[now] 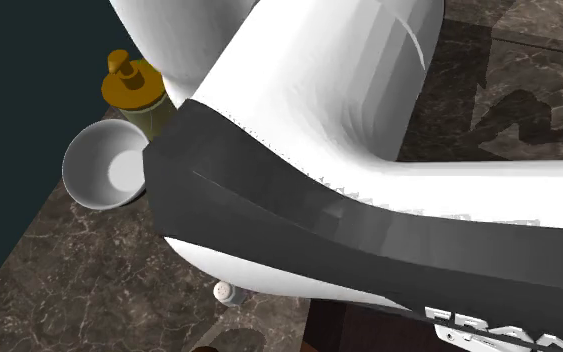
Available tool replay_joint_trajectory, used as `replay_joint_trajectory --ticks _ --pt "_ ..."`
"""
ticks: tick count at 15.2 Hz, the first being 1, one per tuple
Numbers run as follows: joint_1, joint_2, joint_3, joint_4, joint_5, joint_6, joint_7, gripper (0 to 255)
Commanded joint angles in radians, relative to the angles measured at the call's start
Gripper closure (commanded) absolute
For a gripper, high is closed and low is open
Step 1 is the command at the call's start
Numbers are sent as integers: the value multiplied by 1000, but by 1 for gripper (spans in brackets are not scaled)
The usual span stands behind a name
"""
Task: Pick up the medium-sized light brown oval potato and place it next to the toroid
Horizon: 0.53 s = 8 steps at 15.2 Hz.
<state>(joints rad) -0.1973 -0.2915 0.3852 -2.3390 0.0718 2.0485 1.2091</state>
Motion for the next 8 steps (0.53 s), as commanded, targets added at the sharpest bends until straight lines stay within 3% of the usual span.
replay_joint_trajectory --ticks 1,8 --pt "12 43 35 47 -7 -5 56 255" --pt "60 212 152 221 -70 -26 261 255"
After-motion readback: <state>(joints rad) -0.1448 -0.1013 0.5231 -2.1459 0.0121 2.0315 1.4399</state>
